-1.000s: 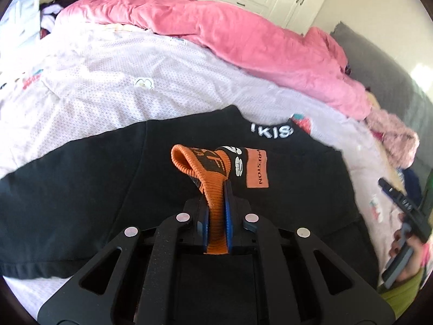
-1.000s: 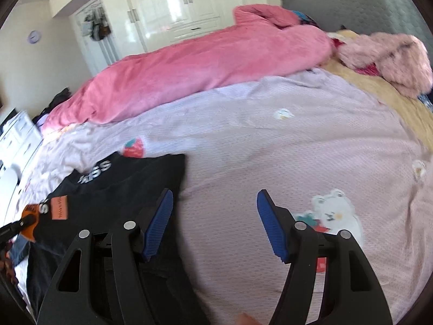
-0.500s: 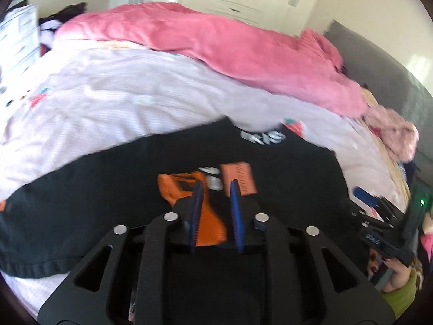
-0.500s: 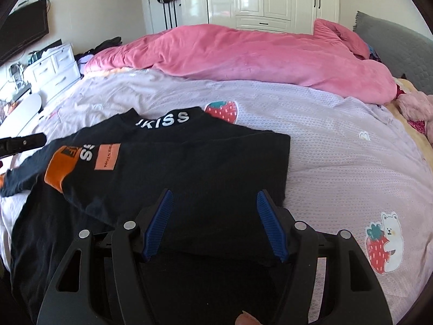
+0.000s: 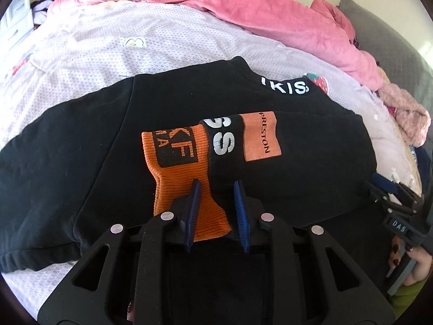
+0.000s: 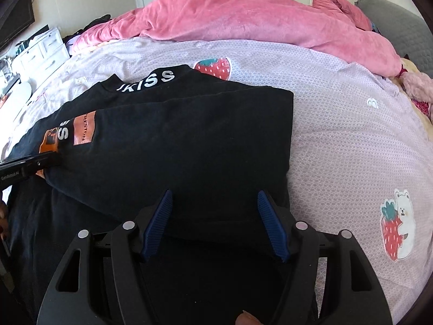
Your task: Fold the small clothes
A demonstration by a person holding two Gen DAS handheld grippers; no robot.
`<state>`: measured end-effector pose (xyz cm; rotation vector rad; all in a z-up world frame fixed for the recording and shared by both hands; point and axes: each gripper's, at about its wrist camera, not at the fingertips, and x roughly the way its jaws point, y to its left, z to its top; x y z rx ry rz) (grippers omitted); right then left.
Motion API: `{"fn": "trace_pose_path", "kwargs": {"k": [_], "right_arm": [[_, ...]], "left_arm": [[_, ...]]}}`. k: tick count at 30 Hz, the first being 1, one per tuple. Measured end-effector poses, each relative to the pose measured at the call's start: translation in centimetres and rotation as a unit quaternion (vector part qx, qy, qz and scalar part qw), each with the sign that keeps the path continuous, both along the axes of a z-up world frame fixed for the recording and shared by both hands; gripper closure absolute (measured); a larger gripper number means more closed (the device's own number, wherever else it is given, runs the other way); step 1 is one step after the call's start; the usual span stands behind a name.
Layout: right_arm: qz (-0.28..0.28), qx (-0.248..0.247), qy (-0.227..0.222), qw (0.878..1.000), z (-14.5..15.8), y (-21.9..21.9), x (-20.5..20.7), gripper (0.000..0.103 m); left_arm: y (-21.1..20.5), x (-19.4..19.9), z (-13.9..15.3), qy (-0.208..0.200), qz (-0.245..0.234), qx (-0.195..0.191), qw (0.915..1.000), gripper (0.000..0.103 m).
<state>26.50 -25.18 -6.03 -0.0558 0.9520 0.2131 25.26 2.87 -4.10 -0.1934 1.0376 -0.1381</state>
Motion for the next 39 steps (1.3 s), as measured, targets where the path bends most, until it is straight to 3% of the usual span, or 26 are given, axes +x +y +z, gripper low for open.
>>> {"fn": "trace_pose_path", "kwargs": {"k": [3,5,13,15,21,23,39], "right_arm": [[0.001,0.001,-0.004,1.000,0.2,0.0,-0.2,0.038],[0.002,0.005,-0.008,1.000,0.5,-0.2,-0.3,0.038],[0.007,0.017,-0.023,1.000,1.6,-0.2,-0.7,0.037],[0.006,0.020,-0.029,0.999,2.0,-0.3,-0.8,0.015],[0.006,0.030,-0.049,0.998,3.0,-0.3,-1.3,0.013],[0.005,0.031,-0.050,0.998,3.1,-0.3,-1.4,0.012],[0.023,0.026,-0.088,0.996,4.4,1.2,-2.9,0.012]], "left_arm": [[-0.2,-0.1,0.6,0.001,0.002,-0.001,1.0000,0.083],[-0.5,-0.3,1.1,-0.002,0.000,0.000,1.0000,0.069],[-0.6,-1.6,2.7,-0.017,0.009,0.019,0.9996,0.051],[-0.6,-1.8,3.0,-0.019,0.009,0.018,0.9996,0.047],[-0.2,-2.9,4.4,-0.038,0.016,0.032,0.9987,0.023],[0.0,-3.3,4.8,-0.041,0.022,0.033,0.9984,0.009],[3.9,-6.6,6.7,-0.056,0.070,0.042,0.9951,0.009]]}}
